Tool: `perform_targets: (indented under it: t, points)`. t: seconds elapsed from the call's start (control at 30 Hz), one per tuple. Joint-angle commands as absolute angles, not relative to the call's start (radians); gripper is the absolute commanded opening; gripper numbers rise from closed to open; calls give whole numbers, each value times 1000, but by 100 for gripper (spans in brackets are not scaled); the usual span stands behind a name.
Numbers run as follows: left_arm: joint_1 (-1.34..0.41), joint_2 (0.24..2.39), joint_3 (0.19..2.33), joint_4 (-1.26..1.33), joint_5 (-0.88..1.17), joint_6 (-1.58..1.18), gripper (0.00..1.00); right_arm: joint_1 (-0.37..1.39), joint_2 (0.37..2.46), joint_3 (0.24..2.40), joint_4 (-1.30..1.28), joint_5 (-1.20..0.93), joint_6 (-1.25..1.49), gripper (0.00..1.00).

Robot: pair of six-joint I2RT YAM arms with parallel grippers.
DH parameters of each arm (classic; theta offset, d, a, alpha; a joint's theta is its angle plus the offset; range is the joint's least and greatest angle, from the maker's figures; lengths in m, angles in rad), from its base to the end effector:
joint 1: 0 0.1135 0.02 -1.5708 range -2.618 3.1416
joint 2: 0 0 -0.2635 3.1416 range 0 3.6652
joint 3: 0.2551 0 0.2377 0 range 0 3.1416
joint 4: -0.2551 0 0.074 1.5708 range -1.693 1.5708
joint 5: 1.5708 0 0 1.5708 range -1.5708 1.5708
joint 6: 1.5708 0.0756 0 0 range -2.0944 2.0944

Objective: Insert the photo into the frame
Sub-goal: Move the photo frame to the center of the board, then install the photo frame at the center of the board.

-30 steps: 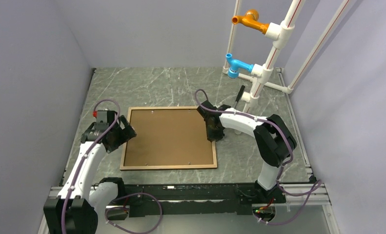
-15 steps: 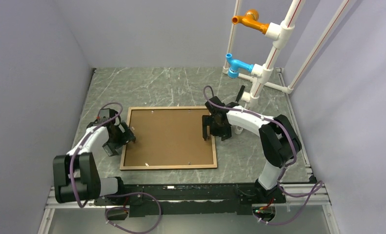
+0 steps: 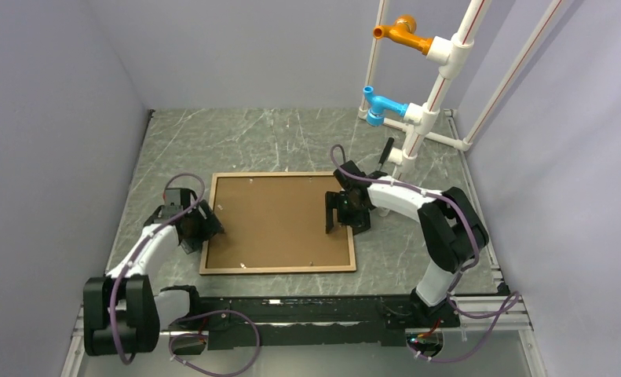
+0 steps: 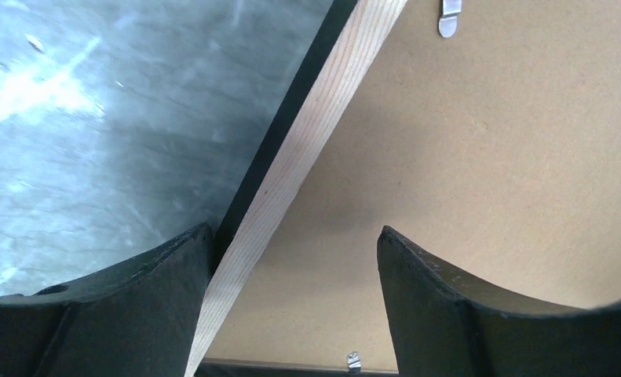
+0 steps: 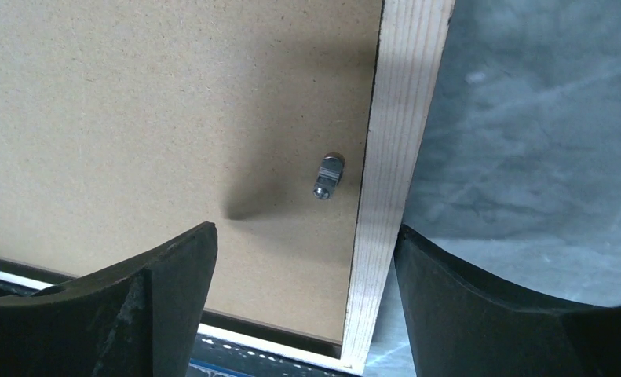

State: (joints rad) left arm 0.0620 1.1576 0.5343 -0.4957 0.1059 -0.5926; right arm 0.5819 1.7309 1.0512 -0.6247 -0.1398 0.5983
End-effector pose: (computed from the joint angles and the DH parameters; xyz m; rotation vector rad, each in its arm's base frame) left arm 0.2012 0.0045 0.1351 -0.8422 2.5835 -0.3027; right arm 0.2597 0.1835 0.1321 -0.0035 2.9723 0.3945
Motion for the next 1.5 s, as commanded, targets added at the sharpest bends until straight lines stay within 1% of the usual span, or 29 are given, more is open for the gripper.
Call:
perform_targets:
  t: [0.0,0.13,0.17,0.23,0.3,0.4,0.47,0.57,0.67,0.83,1.0,1.17,1.3,1.47]
  points:
    - [-47,1078,420,-564,214,-748,78,596,1646,984,-599,-207,645,82]
    - [-123,939,379,-637,149,-844,74,616,1608,931,-593,-211,661,82]
    - [-140,904,376,-655,136,-869,70,622,1603,925,-597,-205,662,82]
    - [-159,843,372,-689,110,-909,68,633,1597,918,-604,-190,661,82]
    - [-172,788,375,-718,71,-939,72,635,1597,918,-609,-179,658,83]
    - [-180,740,398,-757,14,-962,84,637,1603,938,-632,-147,647,86]
    - [-180,739,436,-787,-16,-951,90,636,1612,959,-651,-116,636,88]
    - [-179,756,525,-835,-90,-894,95,637,1637,1000,-673,-69,618,91]
    - [-179,773,613,-860,-128,-821,99,636,1671,1045,-680,-53,603,92]
    - [-179,769,703,-829,-60,-697,99,651,1700,1095,-675,-80,591,91]
    - [-179,739,693,-720,87,-630,99,698,1709,1127,-685,-87,589,90]
    - [-180,746,671,-662,182,-599,99,701,1707,1119,-710,-13,607,88]
    - [-179,777,672,-663,201,-595,99,691,1731,1137,-745,48,605,85]
    - [-179,800,653,-623,246,-627,99,669,1750,1142,-744,62,603,80]
